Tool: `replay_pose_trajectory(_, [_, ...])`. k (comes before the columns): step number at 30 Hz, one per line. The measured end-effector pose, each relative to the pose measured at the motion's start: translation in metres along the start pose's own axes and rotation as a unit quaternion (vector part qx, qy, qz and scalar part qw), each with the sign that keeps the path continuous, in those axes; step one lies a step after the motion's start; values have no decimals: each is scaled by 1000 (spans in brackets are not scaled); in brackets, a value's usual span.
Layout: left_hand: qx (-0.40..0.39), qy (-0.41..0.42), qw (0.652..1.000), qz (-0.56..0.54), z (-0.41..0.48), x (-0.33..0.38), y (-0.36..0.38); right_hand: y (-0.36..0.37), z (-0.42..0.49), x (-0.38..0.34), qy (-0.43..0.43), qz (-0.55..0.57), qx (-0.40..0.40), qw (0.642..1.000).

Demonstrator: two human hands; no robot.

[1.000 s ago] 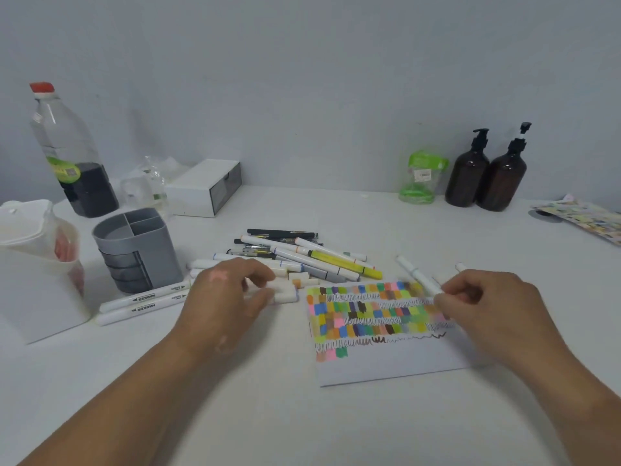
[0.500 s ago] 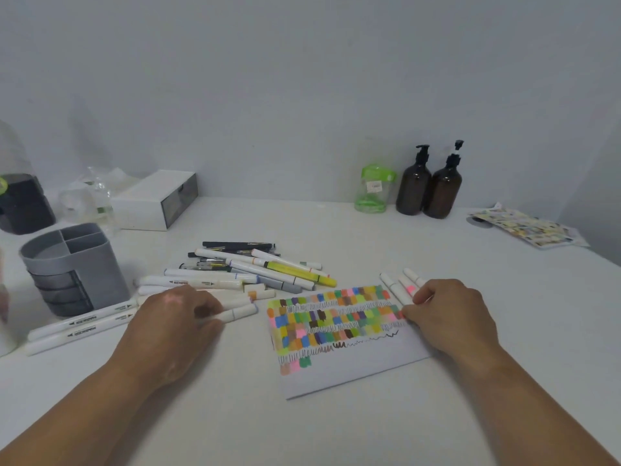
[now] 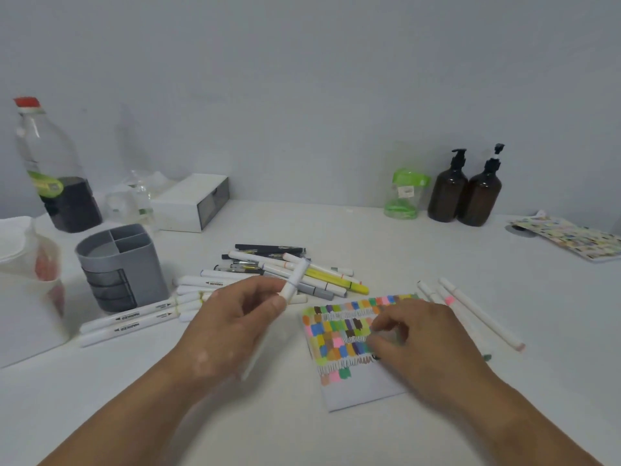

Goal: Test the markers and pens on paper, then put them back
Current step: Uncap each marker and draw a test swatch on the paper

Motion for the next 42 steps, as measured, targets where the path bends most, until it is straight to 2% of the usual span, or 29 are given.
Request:
replay_pose_trajectory(4, [-74,-55,983,-162,-1,2,15,16,-7,-13,-31,-13,-68,997])
replay_pose_trajectory(7, [-89,-77,957,-264,0,4,24,21,-11,-26,-54,-21,-60,996])
replay_pose_trajectory(8, [-94,-84,945,-301,1,5,26,19,-11,-29,-63,11,-36,997])
replay_pose_trajectory(10, [-107,-86,925,-354,-1,9,28,12,-12,-32,-59,161,-13,985])
replay_pose_trajectory(12, [-118,-77,911,-388,-3,12,28,13,-14,-39,-31,331,-88,939])
replay_pose_trajectory(13, [-119,-73,907,-398,-4,13,28,16,-16,-41,-17,376,-125,918])
replay_pose_trajectory(15, [-118,-71,905,-403,-4,12,28,18,-16,-38,-16,370,-124,920])
replay_pose_trajectory(18, [-100,-55,909,-401,-1,10,23,10,-9,-27,-12,385,-48,922])
replay_pose_trajectory(20, [-72,-27,943,-325,0,10,17,3,-5,-18,4,415,-17,910])
replay_pose_trajectory(22, [-34,31,992,-120,-2,10,13,0,-4,-12,15,436,-10,900])
replay_pose_trajectory(24, [-22,115,991,70,-8,17,18,1,-4,-13,10,452,-19,892])
replay_pose_trajectory(26, [-41,175,971,156,-13,23,25,3,-5,-16,-2,459,-32,888])
replay_pose_trajectory(32, [-101,168,955,225,-18,30,36,6,-4,-23,-5,514,-37,857])
replay_pose_trajectory(37, [-107,179,948,242,-22,36,38,10,-5,-25,5,554,-53,831])
replay_pose_trajectory(42, [-114,214,944,223,-25,41,42,22,-11,-32,-13,545,-107,832])
Point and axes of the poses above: each hand's wrist, its own z-axis towards the middle knuckle, its own y-axis out of the palm, x = y × z, the point moved 4 cm from there along z, towards the middle knuckle, and after that the axes turned 11 degrees about z, right-handed, at the moved point
